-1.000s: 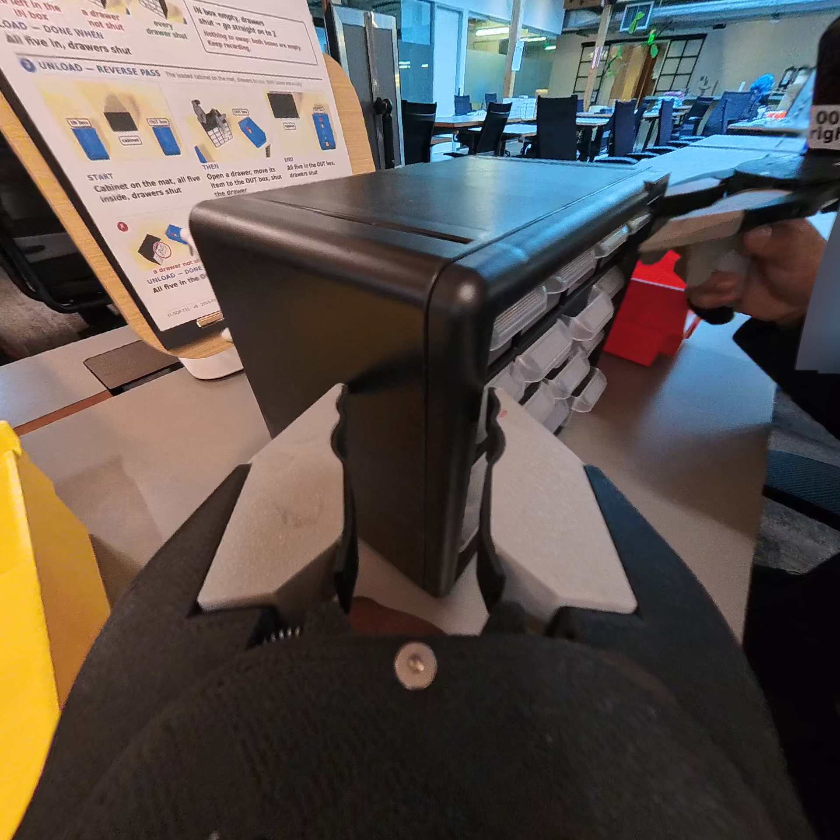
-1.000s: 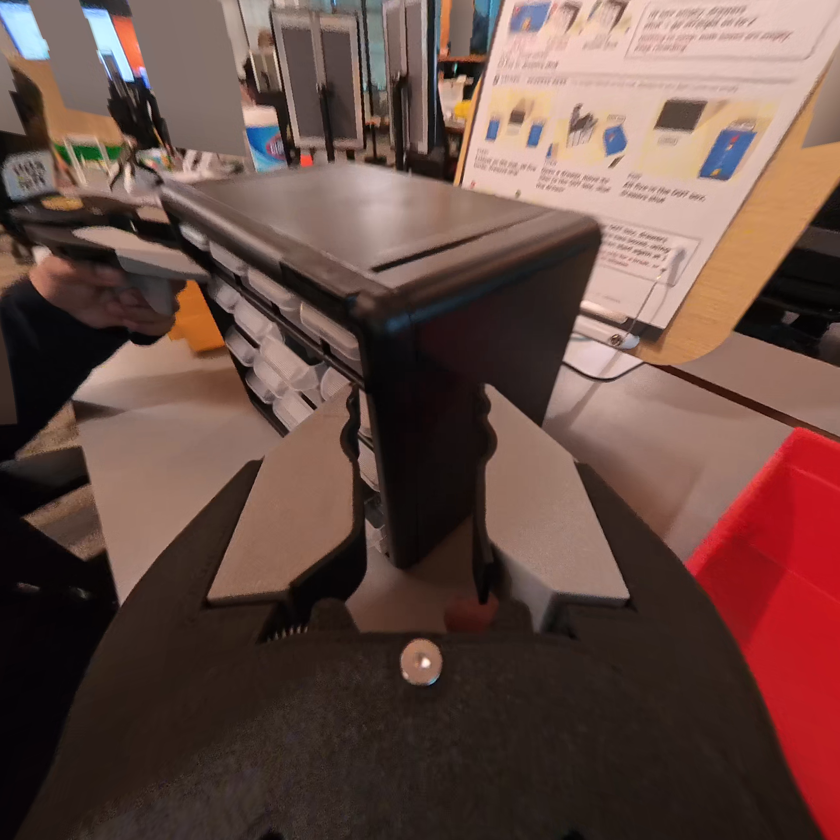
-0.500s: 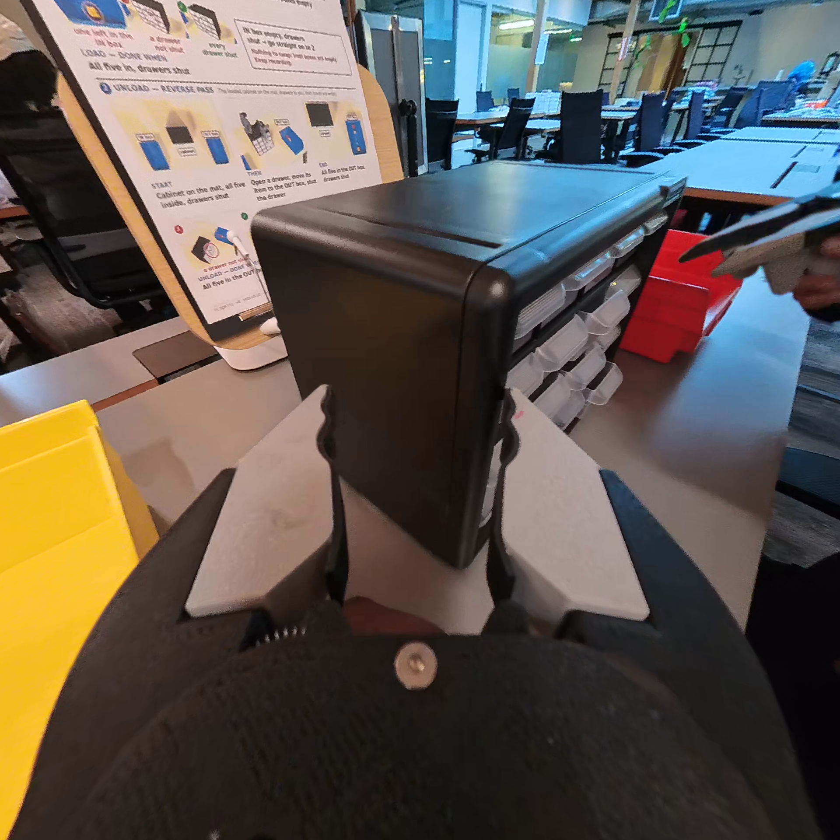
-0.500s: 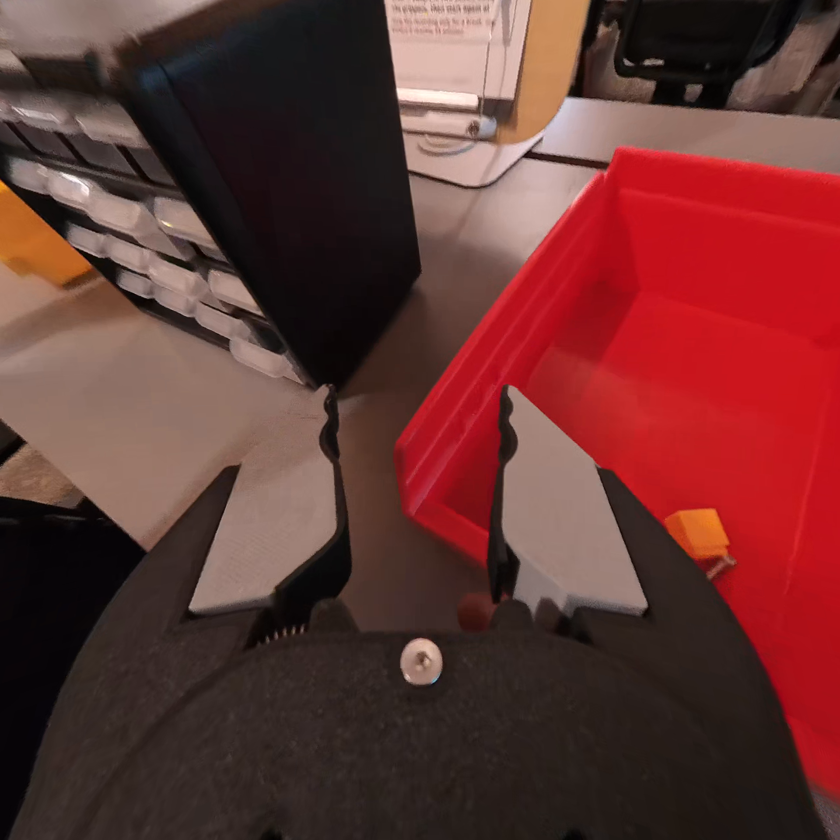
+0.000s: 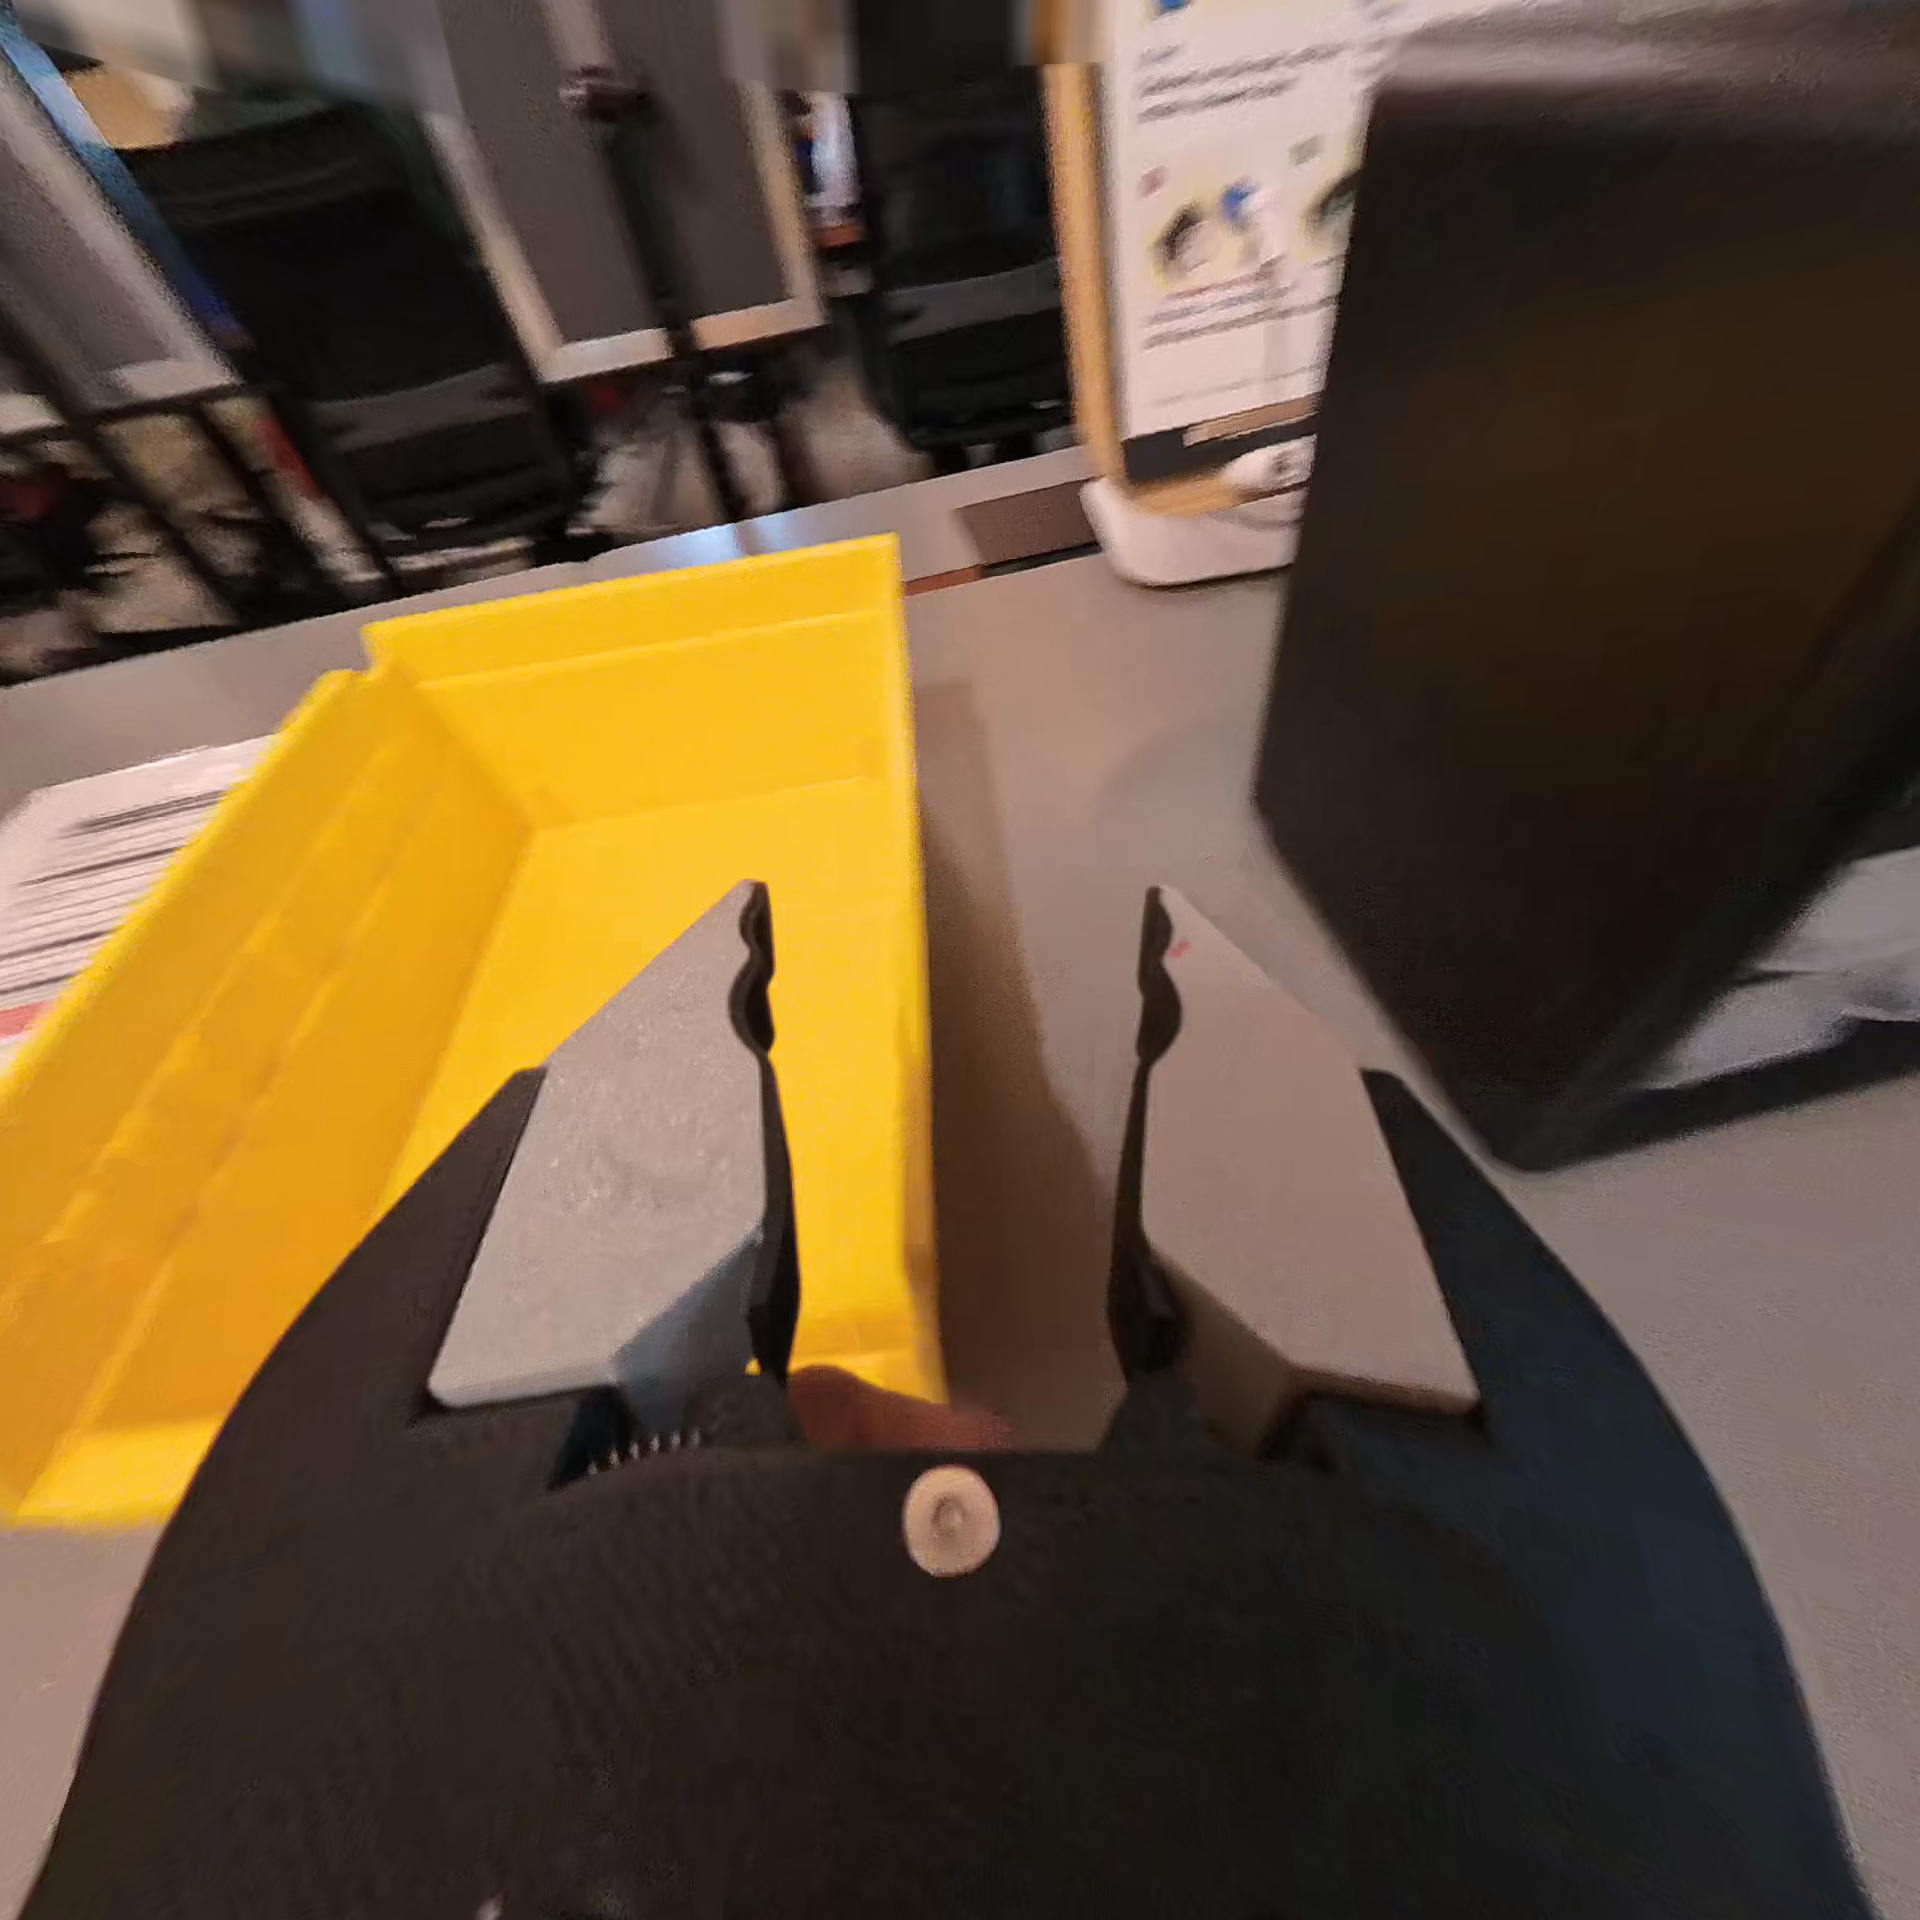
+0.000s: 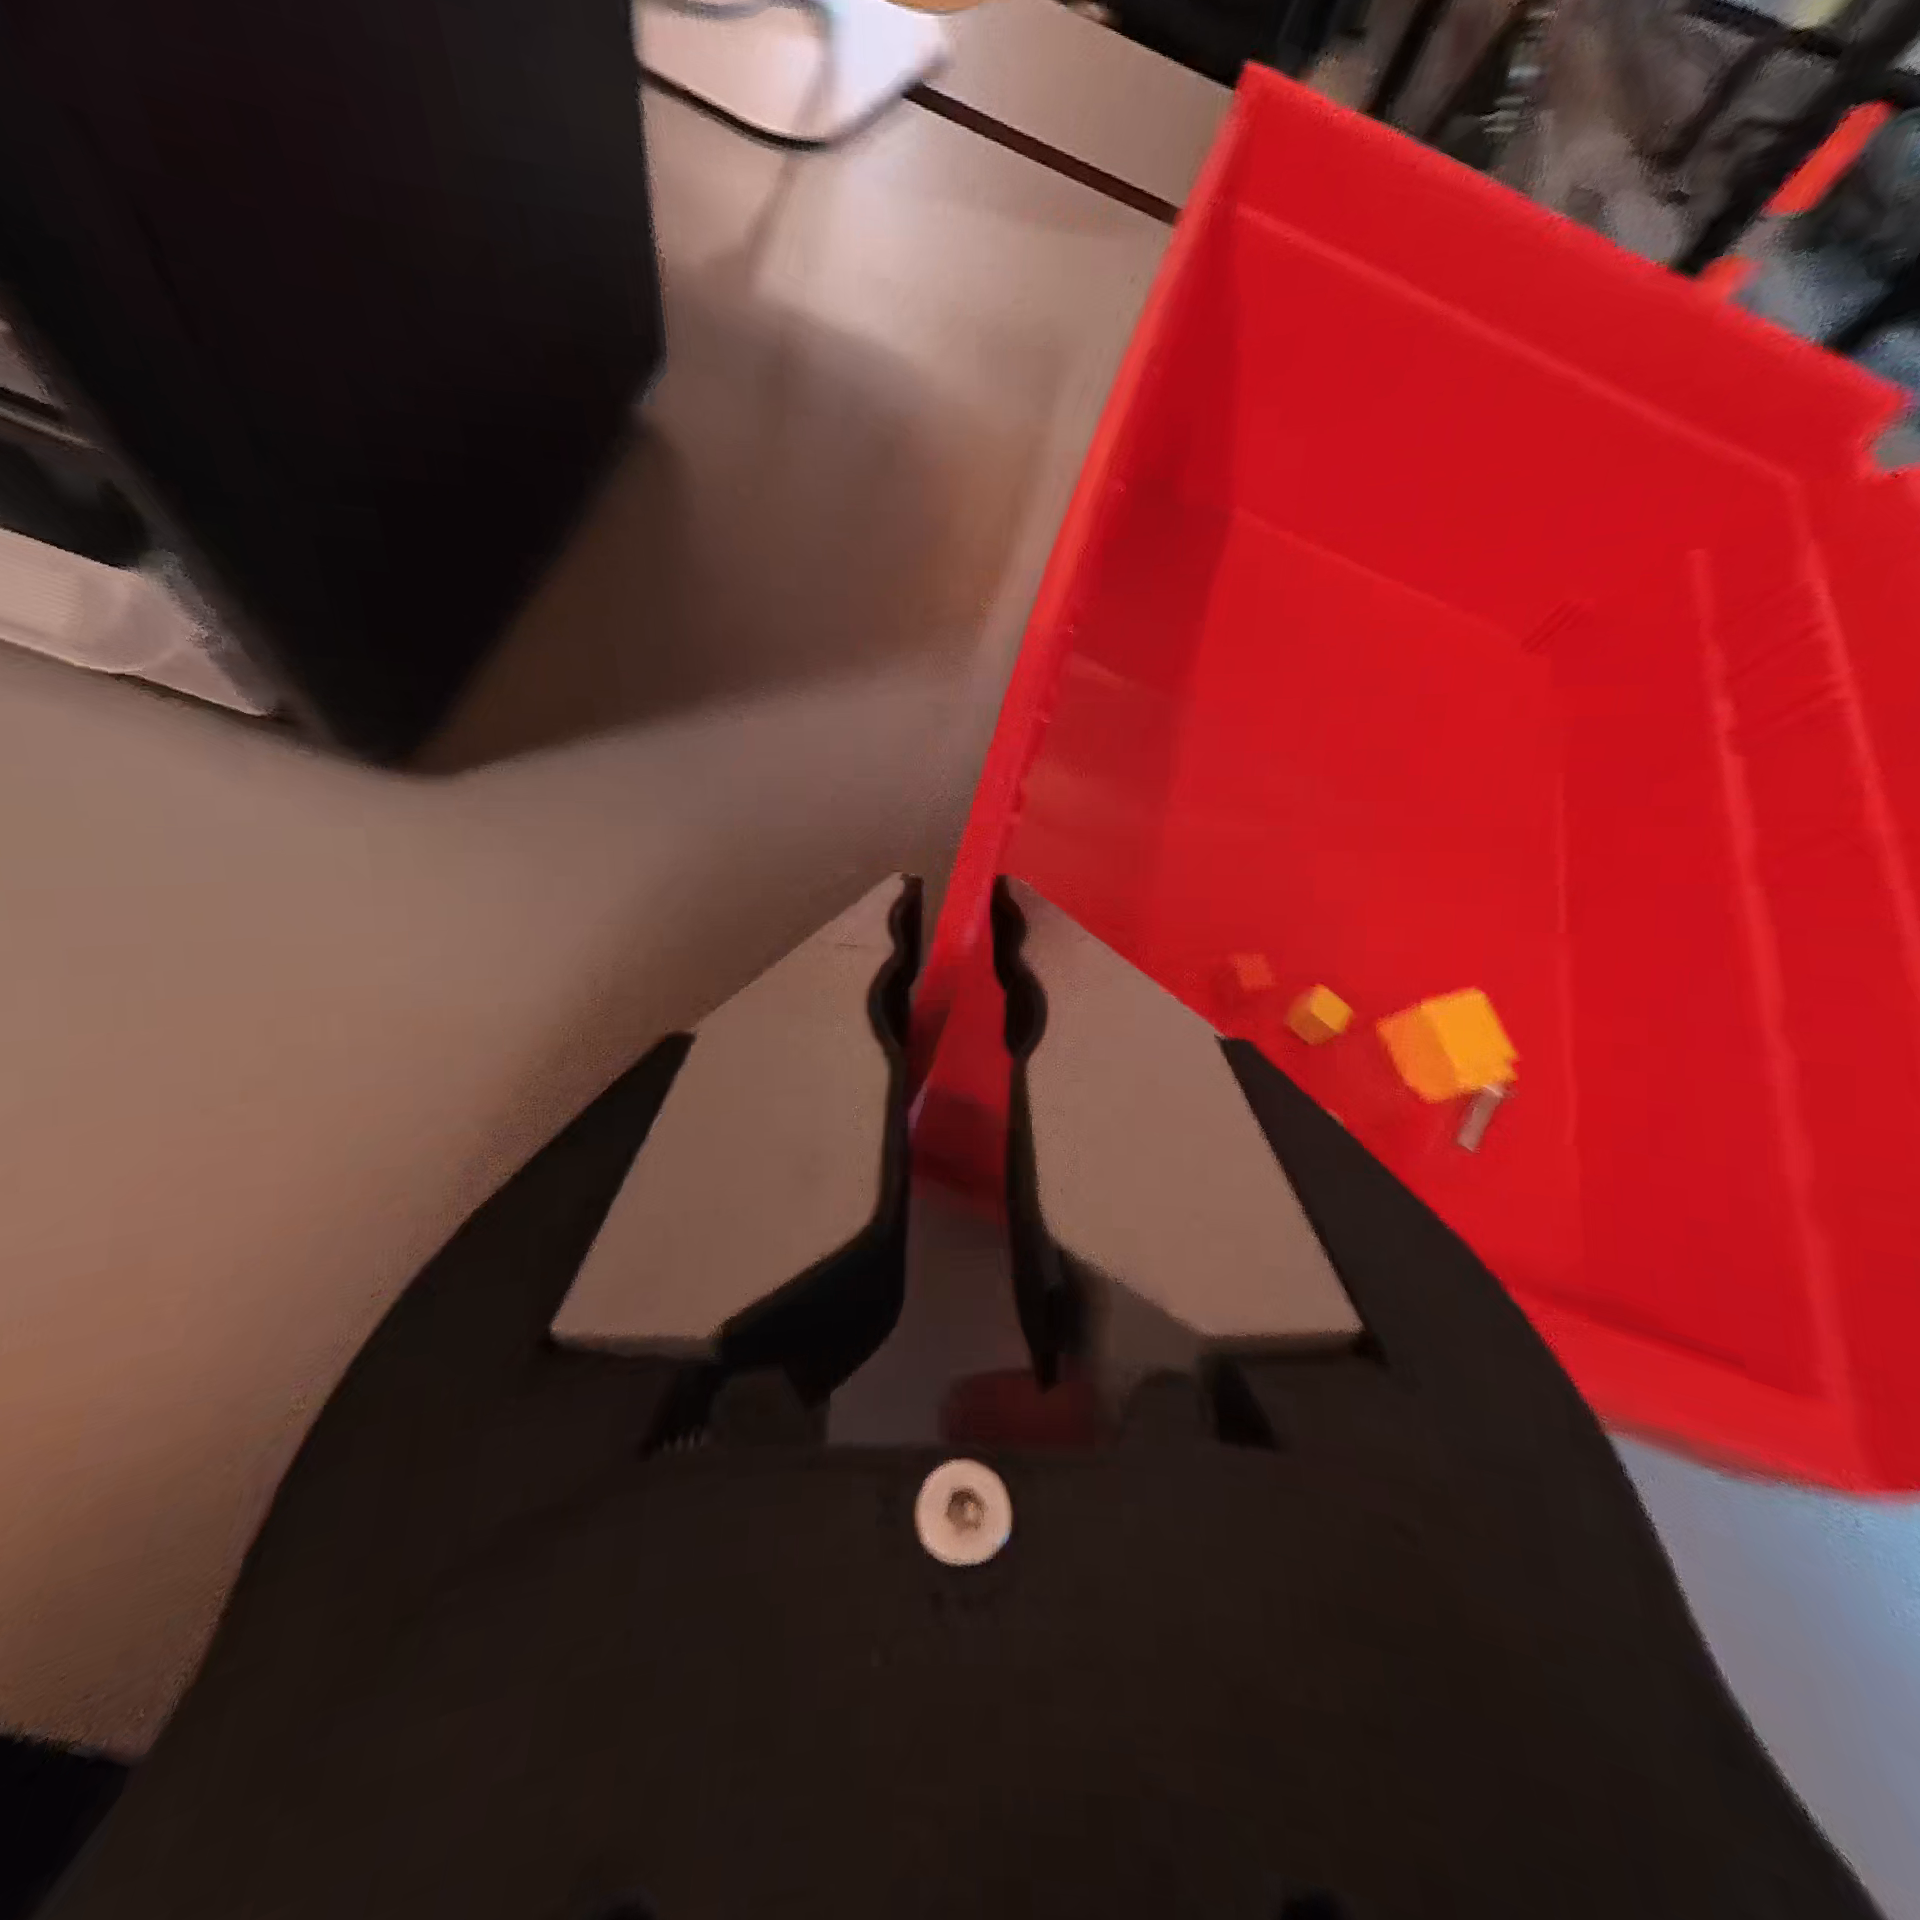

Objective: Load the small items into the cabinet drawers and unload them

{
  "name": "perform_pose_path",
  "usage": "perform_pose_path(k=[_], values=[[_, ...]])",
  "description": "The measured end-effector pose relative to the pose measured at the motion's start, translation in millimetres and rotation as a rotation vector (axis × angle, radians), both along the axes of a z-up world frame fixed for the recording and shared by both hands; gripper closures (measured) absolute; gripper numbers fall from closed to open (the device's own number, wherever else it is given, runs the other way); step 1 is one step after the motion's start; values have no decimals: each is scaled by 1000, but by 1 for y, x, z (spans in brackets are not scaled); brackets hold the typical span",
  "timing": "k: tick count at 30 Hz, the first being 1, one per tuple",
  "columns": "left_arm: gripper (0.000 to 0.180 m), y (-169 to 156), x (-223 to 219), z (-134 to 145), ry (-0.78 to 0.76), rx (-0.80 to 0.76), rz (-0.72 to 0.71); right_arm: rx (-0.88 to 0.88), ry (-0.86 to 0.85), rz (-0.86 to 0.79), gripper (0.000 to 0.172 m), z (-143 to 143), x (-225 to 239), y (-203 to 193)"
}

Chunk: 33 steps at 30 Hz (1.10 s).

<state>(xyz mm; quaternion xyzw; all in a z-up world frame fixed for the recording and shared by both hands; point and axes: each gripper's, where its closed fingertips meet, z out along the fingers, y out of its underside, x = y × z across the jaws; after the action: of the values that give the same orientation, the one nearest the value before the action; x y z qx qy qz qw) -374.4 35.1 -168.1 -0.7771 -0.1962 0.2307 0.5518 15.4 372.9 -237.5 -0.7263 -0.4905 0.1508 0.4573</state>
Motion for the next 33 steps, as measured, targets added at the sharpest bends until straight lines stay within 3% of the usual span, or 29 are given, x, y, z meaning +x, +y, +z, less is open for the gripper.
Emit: perform_pose_path(k=[2, 5, 7, 9, 10, 13, 16, 27, 33], values=[[110, -13, -15, -11, 67, -55, 109, 91, -58, -72, 168, -2, 10, 8], [113, -9, -18, -35, 10, -78, 97, 75, -24, -103, 169, -3, 15, 10], [126, -6, -26, -49, -25, -89, 108, 21, -14, -117, 166, -9, 18, 12], [155, -5, -36, -59, -28, -116, 134, 36, -25, -158, 145, -11, 23, 19], [159, -3, -37, -59, -35, -106, 135, 53, -32, -169, 141, -12, 25, 23], [175, 3, -34, -62, -3, -172, 105, 90, -51, -151, 145, -12, 25, 24], [175, 1, -32, -63, 3, -214, 94, 111, -65, -119, 169, -11, 23, 21], [176, -25, -39, -57, 147, -316, 135, 150, -35, -87, 169, -1, 36, 19], [175, -40, -29, -42, 217, -314, 138, 219, -116, -120, 168, 4, 50, 19]])
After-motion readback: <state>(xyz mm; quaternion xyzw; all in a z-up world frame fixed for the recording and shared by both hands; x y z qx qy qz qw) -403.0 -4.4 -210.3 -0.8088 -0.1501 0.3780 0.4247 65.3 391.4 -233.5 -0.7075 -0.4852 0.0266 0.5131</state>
